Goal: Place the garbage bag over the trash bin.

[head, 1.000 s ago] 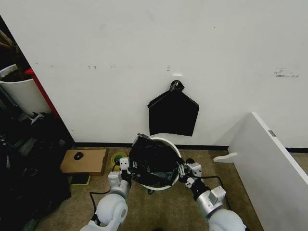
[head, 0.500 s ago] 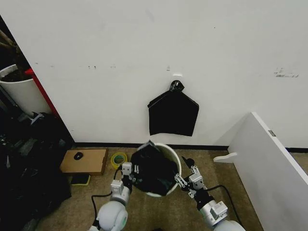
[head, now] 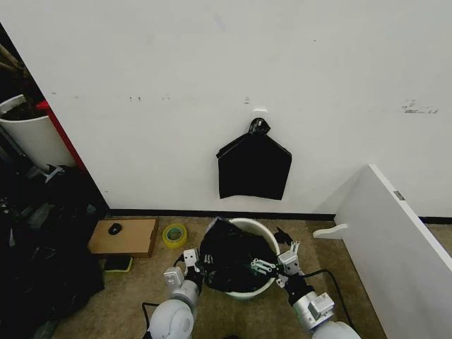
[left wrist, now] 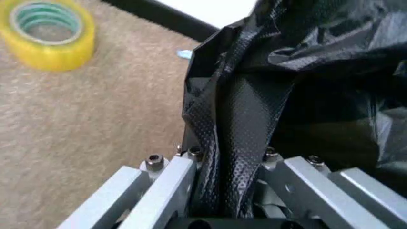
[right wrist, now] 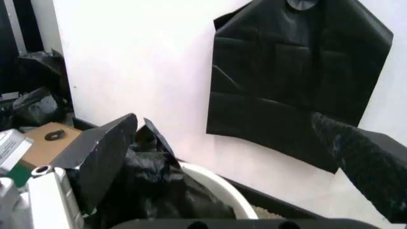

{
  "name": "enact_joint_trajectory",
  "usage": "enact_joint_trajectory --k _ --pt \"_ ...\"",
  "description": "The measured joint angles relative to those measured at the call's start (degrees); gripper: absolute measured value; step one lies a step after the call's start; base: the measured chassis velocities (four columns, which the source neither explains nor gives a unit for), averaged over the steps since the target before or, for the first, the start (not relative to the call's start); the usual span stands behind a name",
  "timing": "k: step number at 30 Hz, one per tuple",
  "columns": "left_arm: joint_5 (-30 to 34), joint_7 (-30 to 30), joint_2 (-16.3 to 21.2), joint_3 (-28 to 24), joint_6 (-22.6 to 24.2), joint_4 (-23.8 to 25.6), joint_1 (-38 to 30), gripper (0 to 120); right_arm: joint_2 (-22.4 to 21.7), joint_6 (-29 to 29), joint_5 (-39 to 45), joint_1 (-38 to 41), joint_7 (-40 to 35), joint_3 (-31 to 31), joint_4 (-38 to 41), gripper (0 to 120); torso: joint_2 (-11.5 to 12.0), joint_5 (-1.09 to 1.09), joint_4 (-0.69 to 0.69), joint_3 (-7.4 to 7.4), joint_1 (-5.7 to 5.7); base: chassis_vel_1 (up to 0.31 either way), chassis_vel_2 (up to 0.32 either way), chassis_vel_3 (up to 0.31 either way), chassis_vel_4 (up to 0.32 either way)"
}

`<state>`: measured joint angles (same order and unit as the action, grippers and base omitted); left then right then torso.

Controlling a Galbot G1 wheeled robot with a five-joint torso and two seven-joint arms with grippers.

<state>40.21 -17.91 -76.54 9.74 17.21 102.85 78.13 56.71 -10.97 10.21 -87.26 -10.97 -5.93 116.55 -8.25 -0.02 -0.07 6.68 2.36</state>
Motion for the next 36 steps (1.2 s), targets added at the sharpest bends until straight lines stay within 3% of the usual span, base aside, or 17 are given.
enact_joint_trajectory --k 3,7,11,15,17,19,22,24,26,29,30,36 --pt "0.4 -1.9 0.1 -0.4 2.3 -0.2 -0.6 0 0.0 0.1 0.0 0.1 -0.1 0.1 -0.2 100 0.0 0.01 -0.01 -0.01 0.0 0.0 0.0 0.0 0.0" --pt "0.5 -7.3 0.9 -1.9 9.8 1.5 -1.7 0 0.0 0.3 0.1 0.2 -0.1 0.1 -0.3 100 0.0 -0.01 -0.01 0.0 0.0 0.0 0.0 0.0 0.0" --pt "1.0 -10.0 1.8 -2.2 14.1 3.8 -1.8 0 -0.2 0.4 0.2 0.2 -0.1 0.1 -0.3 100 0.0 -0.01 -0.01 0.0 0.0 0.0 0.0 0.0 0.0" --pt "4.8 -13.1 2.7 -2.3 20.0 6.9 -1.9 16 -0.5 0.5 0.2 0.2 -0.3 0.1 -0.4 100 0.0 -0.03 -0.01 0.01 0.0 0.0 0.0 0.0 0.0" --pt "5.1 -13.4 2.8 -2.3 20.4 7.1 -2.0 16 -0.5 0.5 0.2 0.2 -0.3 0.1 -0.5 100 0.0 -0.02 -0.02 0.01 0.0 0.0 0.0 0.0 0.0" --pt "8.3 -16.4 2.9 -2.3 23.8 8.5 -2.5 28 -0.5 0.5 0.3 0.2 -0.3 0.1 -0.5 100 0.0 -0.01 -0.01 0.01 0.0 0.0 0.0 0.0 0.0" --pt "12.2 -20.6 2.7 -2.0 25.5 9.0 -3.5 41 -0.5 0.8 0.3 0.2 -0.5 0.3 -0.4 100 0.0 -0.01 -0.01 0.01 0.0 0.0 0.0 0.0 0.0" --pt "13.2 -21.8 2.6 -2.0 25.6 9.0 -3.8 43 -0.5 0.9 0.3 0.1 -0.5 0.3 -0.4 100 0.0 0.0 -0.01 0.01 0.0 0.0 0.0 0.0 0.0" --pt "15.6 -24.2 2.3 -1.7 25.6 9.0 -4.1 54 -0.6 1.1 0.3 0.0 -0.6 0.3 -0.1 100 0.0 -0.01 -0.01 0.01 0.0 0.0 0.0 0.0 0.0" --pt "17.6 -25.4 2.0 -1.4 25.6 8.9 -4.2 51 -0.8 1.3 0.3 0.0 -0.8 0.3 0.1 100 0.0 -0.01 -0.01 0.01 0.0 0.0 0.0 0.0 0.0" --pt "18.5 -25.7 2.0 -1.2 25.4 9.0 -4.1 38 -0.9 1.4 0.3 -0.1 -0.9 0.3 0.2 100 0.0 -0.01 -0.01 0.01 0.0 0.0 0.0 0.0 0.0" --pt "19.0 -25.7 2.0 -0.9 25.2 8.8 -4.0 20 -0.8 1.6 0.3 0.0 -1.0 0.5 0.3 100 0.0 -0.01 -0.01 0.01 0.0 0.0 0.0 0.0 0.0"
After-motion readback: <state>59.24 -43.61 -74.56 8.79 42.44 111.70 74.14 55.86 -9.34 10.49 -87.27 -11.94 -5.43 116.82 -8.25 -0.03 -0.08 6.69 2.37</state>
